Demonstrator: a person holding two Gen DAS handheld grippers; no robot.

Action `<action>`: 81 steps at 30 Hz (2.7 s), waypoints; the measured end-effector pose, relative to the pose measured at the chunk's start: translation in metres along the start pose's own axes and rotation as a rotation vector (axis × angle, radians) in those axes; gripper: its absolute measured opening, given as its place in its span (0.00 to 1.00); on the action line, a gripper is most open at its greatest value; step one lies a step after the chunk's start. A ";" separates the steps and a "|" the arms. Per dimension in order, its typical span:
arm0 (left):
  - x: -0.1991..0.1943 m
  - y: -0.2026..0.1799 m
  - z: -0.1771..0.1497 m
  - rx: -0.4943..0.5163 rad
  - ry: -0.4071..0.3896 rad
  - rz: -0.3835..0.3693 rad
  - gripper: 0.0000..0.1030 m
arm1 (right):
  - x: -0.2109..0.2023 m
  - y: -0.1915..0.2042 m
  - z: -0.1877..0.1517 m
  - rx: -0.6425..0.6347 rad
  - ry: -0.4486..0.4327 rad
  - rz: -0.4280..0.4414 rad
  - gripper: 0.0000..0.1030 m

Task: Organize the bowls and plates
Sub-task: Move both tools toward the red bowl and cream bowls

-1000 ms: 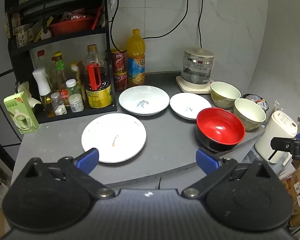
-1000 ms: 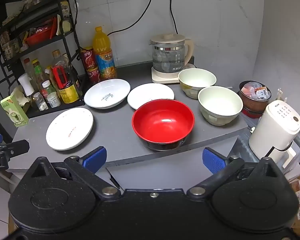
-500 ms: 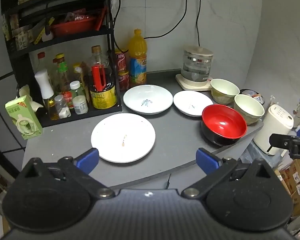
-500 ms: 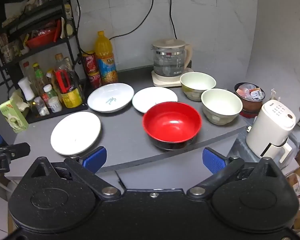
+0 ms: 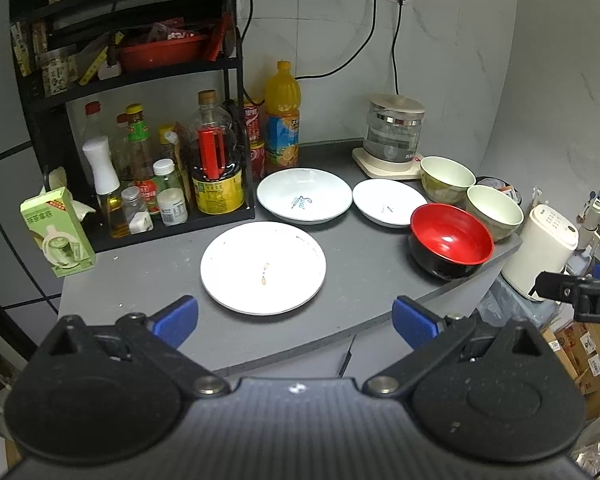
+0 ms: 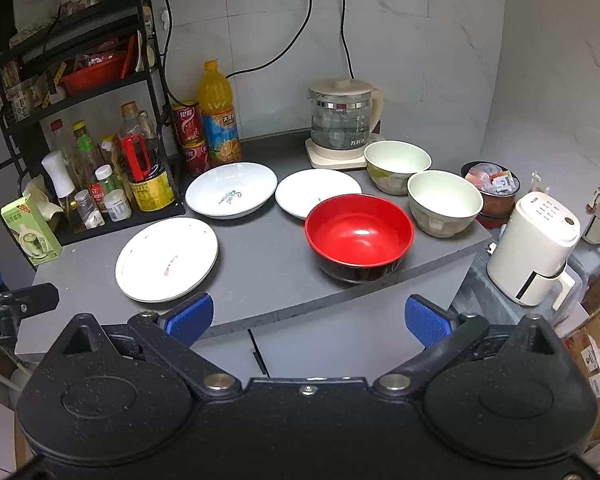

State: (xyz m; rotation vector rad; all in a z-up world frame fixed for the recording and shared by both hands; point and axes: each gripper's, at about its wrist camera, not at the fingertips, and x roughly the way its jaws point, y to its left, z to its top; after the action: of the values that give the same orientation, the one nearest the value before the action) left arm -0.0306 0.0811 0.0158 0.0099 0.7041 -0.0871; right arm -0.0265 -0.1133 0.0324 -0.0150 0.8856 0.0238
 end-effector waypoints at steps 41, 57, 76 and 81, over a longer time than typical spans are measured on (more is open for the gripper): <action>0.004 0.029 0.001 0.065 -0.030 -0.121 1.00 | -0.011 0.026 -0.018 0.091 -0.027 -0.091 1.00; 0.010 0.033 0.007 0.072 -0.030 -0.143 1.00 | -0.010 0.028 -0.019 0.112 -0.024 -0.089 1.00; 0.038 0.013 0.029 0.090 -0.031 -0.169 1.00 | 0.010 0.009 -0.004 0.161 -0.021 -0.126 1.00; 0.055 -0.008 0.043 0.092 -0.036 -0.162 1.00 | 0.023 -0.006 0.009 0.149 -0.039 -0.104 1.00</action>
State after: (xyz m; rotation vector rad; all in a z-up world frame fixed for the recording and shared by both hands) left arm 0.0377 0.0673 0.0131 0.0394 0.6635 -0.2738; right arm -0.0047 -0.1183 0.0205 0.0786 0.8444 -0.1385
